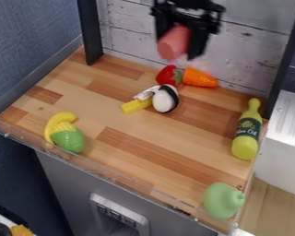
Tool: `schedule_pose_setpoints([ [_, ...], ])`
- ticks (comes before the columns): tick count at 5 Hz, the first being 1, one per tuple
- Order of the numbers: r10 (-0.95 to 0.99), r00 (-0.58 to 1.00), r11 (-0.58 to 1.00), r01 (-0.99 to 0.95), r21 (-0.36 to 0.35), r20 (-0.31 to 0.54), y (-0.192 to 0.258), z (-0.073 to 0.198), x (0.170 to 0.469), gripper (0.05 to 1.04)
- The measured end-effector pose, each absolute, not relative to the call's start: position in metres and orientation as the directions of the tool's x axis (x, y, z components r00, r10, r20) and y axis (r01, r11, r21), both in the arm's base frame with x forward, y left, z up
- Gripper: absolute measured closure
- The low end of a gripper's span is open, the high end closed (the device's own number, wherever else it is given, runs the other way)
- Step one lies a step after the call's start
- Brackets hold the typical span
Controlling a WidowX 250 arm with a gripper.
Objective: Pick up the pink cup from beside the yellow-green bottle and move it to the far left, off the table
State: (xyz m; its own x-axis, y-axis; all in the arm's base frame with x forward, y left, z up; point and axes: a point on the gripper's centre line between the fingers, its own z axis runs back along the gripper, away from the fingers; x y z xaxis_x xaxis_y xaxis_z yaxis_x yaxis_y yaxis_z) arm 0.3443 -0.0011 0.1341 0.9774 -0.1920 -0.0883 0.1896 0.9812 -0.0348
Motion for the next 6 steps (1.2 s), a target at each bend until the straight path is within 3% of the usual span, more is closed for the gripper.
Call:
schedule_pose_setpoints([
  [4, 0.164, 0.981, 0.985, -0.169, -0.037, -0.099, 0.164, 0.133, 0.33, 0.327],
  [6, 0.045, 0.994, 0.998, -0.05, -0.049, -0.1, 0.188, 0.111, 0.34, 0.327],
])
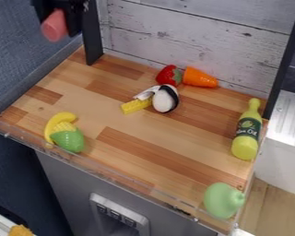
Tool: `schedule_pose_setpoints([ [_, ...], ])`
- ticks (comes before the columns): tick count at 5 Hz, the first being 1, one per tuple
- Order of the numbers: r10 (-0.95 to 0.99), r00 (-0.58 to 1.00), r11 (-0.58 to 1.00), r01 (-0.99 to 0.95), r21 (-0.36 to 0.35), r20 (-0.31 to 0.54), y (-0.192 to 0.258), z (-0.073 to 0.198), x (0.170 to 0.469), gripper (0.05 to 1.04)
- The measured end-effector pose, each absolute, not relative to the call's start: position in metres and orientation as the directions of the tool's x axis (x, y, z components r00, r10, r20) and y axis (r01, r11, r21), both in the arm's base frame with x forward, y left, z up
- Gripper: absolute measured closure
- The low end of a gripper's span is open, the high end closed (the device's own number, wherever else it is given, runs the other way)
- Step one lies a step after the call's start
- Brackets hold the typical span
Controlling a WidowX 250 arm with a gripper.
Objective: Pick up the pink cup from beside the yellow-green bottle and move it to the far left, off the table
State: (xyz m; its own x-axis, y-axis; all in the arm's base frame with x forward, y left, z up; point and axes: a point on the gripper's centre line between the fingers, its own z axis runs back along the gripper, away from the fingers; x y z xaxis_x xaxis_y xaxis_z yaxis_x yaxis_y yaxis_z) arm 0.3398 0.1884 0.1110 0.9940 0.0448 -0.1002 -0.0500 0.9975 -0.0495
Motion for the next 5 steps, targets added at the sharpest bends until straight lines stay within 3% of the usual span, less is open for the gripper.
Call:
schedule_pose_setpoints([
  [1, -0.055, 0.994, 0.997, 0.051, -0.051, -0.093, 0.193, 0.086, 0.347, 0.327],
  [3, -0.133, 0.987, 0.99, 0.129, -0.05, -0.088, 0.187, 0.063, 0.349, 0.327],
  [5, 0.022, 0.996, 0.999, -0.026, -0.044, -0.083, 0.183, 0.054, 0.354, 0.327],
])
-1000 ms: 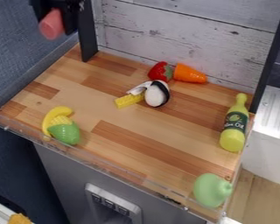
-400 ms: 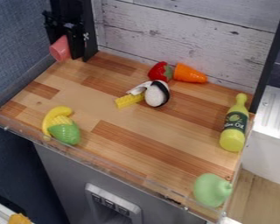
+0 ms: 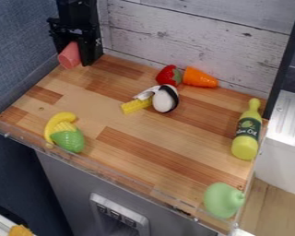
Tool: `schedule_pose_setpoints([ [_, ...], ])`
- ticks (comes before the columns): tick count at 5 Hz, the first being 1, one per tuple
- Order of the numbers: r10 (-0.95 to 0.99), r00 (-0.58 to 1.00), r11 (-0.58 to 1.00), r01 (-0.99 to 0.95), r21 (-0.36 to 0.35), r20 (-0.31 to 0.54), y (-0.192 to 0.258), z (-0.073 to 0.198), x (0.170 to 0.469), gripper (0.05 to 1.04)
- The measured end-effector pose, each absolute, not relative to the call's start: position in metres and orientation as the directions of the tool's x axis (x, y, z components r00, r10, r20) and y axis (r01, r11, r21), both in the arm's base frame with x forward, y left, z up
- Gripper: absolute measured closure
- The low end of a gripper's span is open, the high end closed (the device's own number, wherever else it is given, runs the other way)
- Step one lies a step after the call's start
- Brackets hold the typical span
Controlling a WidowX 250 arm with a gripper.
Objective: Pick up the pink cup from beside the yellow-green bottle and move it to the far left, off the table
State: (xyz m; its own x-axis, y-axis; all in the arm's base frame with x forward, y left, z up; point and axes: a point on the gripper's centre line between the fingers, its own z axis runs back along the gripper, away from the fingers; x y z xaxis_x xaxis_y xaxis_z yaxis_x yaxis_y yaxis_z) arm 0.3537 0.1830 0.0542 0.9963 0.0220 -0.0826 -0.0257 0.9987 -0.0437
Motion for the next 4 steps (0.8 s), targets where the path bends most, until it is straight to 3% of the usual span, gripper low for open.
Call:
schedule_pose_setpoints([
  [1, 0.089, 0.991, 0.994, -0.094, -0.052, -0.098, 0.178, 0.03, 0.351, 0.327],
  [3, 0.087, 0.992, 0.994, -0.092, -0.056, -0.086, 0.175, 0.015, 0.353, 0.327],
  [4, 0.013, 0.997, 0.998, -0.018, -0.056, -0.082, 0.176, 0.013, 0.353, 0.261],
])
